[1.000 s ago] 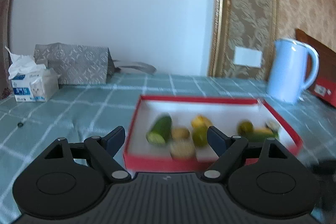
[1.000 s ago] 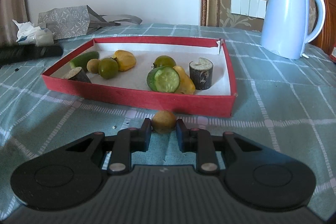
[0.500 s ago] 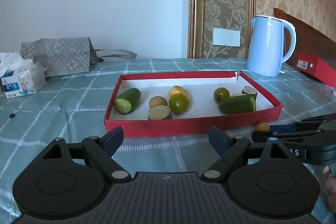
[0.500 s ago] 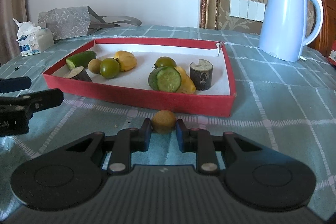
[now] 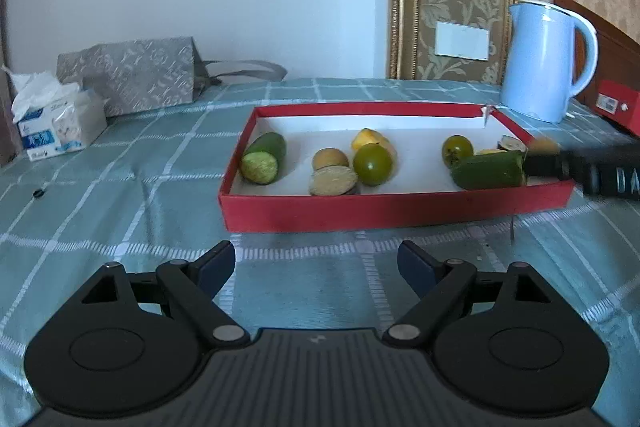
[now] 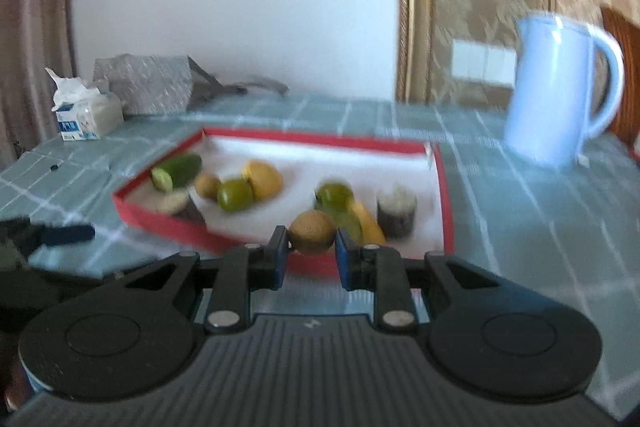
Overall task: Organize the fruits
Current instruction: 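Carry the brown fruit into the tray and open the right gripper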
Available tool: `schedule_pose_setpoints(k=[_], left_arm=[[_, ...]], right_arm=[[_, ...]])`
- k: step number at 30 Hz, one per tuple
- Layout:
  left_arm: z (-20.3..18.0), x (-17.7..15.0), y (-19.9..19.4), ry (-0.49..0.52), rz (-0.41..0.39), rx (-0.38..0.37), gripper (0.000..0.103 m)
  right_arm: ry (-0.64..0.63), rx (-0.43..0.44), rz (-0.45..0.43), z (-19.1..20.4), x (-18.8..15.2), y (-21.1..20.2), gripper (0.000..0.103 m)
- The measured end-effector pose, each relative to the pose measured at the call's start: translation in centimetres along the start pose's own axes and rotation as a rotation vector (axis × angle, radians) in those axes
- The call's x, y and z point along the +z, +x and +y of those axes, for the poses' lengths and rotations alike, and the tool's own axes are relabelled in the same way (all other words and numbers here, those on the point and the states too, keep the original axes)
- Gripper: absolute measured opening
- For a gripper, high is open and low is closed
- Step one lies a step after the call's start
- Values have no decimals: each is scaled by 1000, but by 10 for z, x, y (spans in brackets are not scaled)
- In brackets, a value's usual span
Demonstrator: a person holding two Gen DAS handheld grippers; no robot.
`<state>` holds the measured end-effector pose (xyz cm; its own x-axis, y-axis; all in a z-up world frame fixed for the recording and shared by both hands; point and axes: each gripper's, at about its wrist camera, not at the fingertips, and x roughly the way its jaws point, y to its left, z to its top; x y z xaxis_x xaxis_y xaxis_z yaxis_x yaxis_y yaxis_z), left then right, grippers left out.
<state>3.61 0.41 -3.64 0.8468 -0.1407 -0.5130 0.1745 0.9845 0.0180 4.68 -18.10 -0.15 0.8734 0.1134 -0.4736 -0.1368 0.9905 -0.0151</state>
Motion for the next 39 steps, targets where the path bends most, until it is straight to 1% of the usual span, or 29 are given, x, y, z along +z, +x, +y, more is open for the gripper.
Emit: schedule_pose_setpoints(k=[2,5,10,13,19,21,25,27,29,31,32,34,36,37,38,39], left_arm=[[2,0,1,-13,6,2,89],[4,0,2,-18,9,10,89],[3,0,2,-19,16,11,89],[4,1,4,-24,22,11,89],[4,2,7,-26,34,7,89],[4,2,8,-24,38,7,89],[4,3,9,-25,38,9,89],[4,3,8,-27,31,8,89],[3,3,6,-24,25,5,89],[1,2,5,-19,23,12,89],[-1,2,5,-15,22,17,89],[-3,2,3,-8,18,28,89],[-6,3,0,-13,6,49,89],[-7,3,-1,-21,6,51,89],[-8,4,-3,-31,3,49,89],[-9,4,-4,-43,1,48,90]], right_arm=[[-40,-6,-20,7,13,7,24],[-78,10,4,16,24,31,24],[-123,1,65,31,25,72,24],[-123,-3,85,33,21,84,24],[-113,-18,84,32,15,92,24],[-107,-9,86,31,15,93,25],[-96,-3,70,28,16,88,30],[-82,-2,54,26,19,80,35],[-47,-5,31,20,20,65,52],[-20,-3,-5,14,19,44,63],[-9,-9,-26,11,18,33,66],[20,-34,-62,5,12,12,67],[49,-71,-81,-1,5,-2,76],[66,-101,-90,-4,-1,-8,84],[77,-126,-98,-7,-7,-13,86],[86,-152,-104,-9,-15,-17,86]])
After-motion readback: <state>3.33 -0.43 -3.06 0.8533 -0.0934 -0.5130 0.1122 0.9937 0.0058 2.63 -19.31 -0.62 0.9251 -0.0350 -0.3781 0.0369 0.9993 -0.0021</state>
